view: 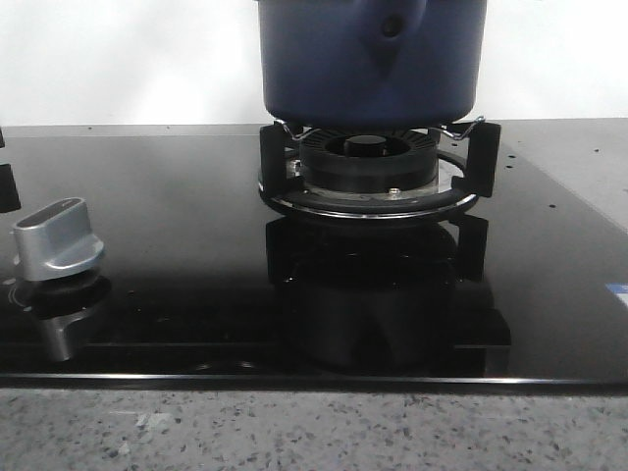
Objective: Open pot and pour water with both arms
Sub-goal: 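Tilt the bowl with the right gripper to pour water into the saucepan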
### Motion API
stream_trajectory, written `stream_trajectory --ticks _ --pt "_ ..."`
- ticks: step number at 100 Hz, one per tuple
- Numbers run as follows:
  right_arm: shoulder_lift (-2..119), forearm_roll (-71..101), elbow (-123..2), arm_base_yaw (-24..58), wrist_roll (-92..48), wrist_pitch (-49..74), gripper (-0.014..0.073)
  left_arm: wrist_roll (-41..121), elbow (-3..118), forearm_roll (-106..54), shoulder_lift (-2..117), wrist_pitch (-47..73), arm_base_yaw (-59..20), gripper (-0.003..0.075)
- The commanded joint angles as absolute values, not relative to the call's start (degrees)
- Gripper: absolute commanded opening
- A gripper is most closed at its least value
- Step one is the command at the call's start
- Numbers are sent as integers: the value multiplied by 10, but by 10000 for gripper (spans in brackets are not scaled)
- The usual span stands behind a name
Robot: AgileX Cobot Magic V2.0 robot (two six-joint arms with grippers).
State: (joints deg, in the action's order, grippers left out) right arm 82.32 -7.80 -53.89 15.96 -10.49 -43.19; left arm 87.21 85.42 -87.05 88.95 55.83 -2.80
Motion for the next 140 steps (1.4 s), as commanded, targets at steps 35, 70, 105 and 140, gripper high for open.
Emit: stream_trajectory --ticks 35,70,105,140 --pt "795 -43 -550 159 -107 -540 -46 867 877 -928 859 544 -26 266" --pt "795 -13 -528 155 -108 -537 -46 867 877 -928 859 533 3 266" --pt "795 -13 -525 155 -108 -557 -46 867 877 -928 859 533 9 266" --pt "795 -13 -525 155 -108 -562 -46 867 877 -928 859 533 9 266"
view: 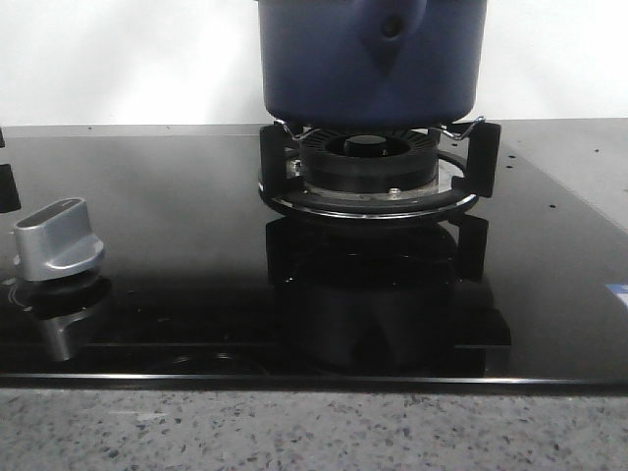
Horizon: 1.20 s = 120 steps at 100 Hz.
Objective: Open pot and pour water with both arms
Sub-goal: 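Tilt the bowl with the right gripper to pour water into the saucepan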
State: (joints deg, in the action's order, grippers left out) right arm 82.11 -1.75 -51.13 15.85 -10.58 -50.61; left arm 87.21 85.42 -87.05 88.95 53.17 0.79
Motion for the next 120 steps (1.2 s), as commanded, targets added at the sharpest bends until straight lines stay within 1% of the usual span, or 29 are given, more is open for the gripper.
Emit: stream_trajectory --ticks 1,48,60,67,81,88,94,107,120 --pt "795 -13 -525 155 -108 -562 -46 867 877 -928 859 533 9 266" --pt "795 -13 -525 155 -108 -558 -46 867 877 -928 859 548 8 266" --pt "786 -7 -525 155 -108 -529 -46 867 877 -928 859 565 8 266" --pt "772 9 -529 155 -108 -491 -46 867 877 -928 859 573 8 266" --pt "732 50 -560 149 -108 -369 -46 867 877 -928 859 577 -6 266" --pt "712 59 -590 137 -108 -274 -46 867 877 -928 859 576 -23 266" --pt "698 67 -624 121 -108 -163 -46 867 877 -928 859 575 -41 266" --pt "692 94 -702 53 -108 82 -46 867 877 -928 859 564 -76 266" --pt "692 109 -750 -34 -74 273 -46 867 877 -928 859 556 -112 266"
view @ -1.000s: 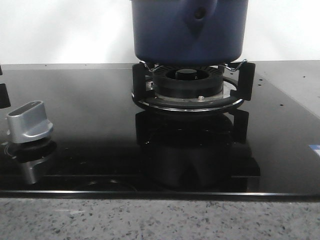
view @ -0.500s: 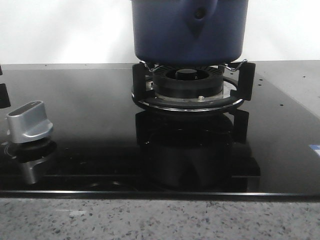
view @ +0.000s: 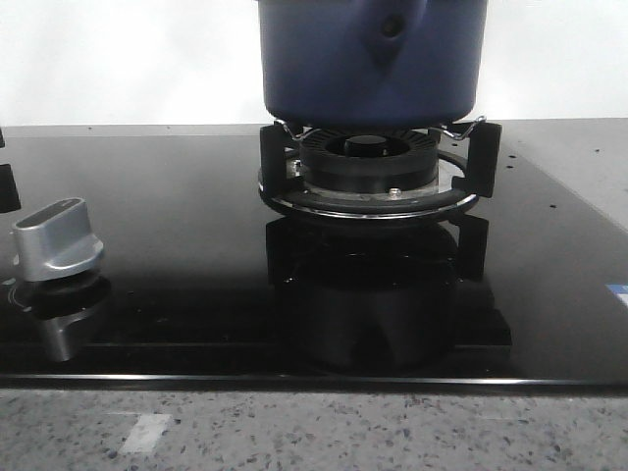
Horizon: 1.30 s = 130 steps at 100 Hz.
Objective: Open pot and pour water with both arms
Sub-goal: 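Tilt the bowl with the right gripper to pour water into the saucepan, then carry the bowl back and set it on the counter, open right gripper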
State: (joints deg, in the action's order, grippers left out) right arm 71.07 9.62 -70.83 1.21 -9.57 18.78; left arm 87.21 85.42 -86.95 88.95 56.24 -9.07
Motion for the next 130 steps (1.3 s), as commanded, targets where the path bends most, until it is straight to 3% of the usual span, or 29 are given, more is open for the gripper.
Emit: stream_trajectory --ticks 1,22,34,59,108,117,130 --pt "692 109 -751 -43 -72 291 -46 867 877 -928 859 556 -114 266" --pt "726 109 -751 -163 -62 500 -46 884 877 -928 859 543 -149 266" --pt "769 109 -751 -198 -62 558 -46 884 877 -928 859 533 -159 266" --pt "844 102 -751 -211 -62 566 -46 884 877 -928 864 532 -169 266" --pt "882 94 -749 -211 -62 559 -41 884 877 -928 865 532 -169 266" --pt "878 94 -749 -211 -67 559 45 884 877 -928 865 532 -169 266" --pt "870 94 -755 -211 -67 557 339 884 877 -928 866 532 -169 266"
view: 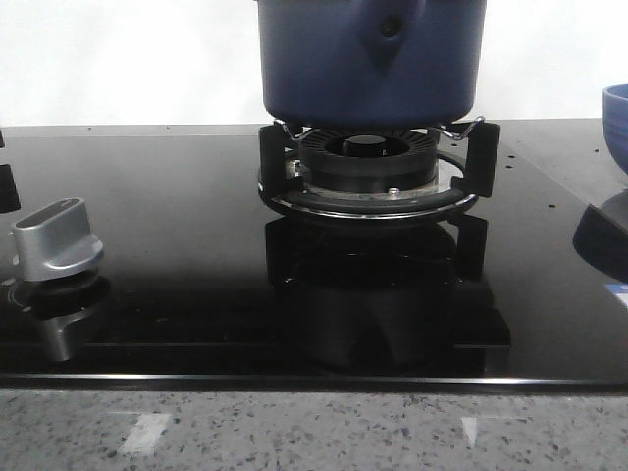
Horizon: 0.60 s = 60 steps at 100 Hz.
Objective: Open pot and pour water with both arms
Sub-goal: 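Carry the bowl back and set it on the counter, open right gripper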
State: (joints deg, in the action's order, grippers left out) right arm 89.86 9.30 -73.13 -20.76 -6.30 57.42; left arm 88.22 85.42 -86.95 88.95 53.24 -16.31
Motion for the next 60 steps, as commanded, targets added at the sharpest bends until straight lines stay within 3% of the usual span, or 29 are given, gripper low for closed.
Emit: stream_trajectory --ticks 1,11,60 --pt "867 94 -755 -211 -67 557 353 884 877 -928 867 532 -169 266" --pt "851 99 -769 -211 -67 568 472 884 877 -929 877 534 -175 266" --pt "691 108 -797 -211 -67 589 465 935 877 -932 952 526 -240 266"
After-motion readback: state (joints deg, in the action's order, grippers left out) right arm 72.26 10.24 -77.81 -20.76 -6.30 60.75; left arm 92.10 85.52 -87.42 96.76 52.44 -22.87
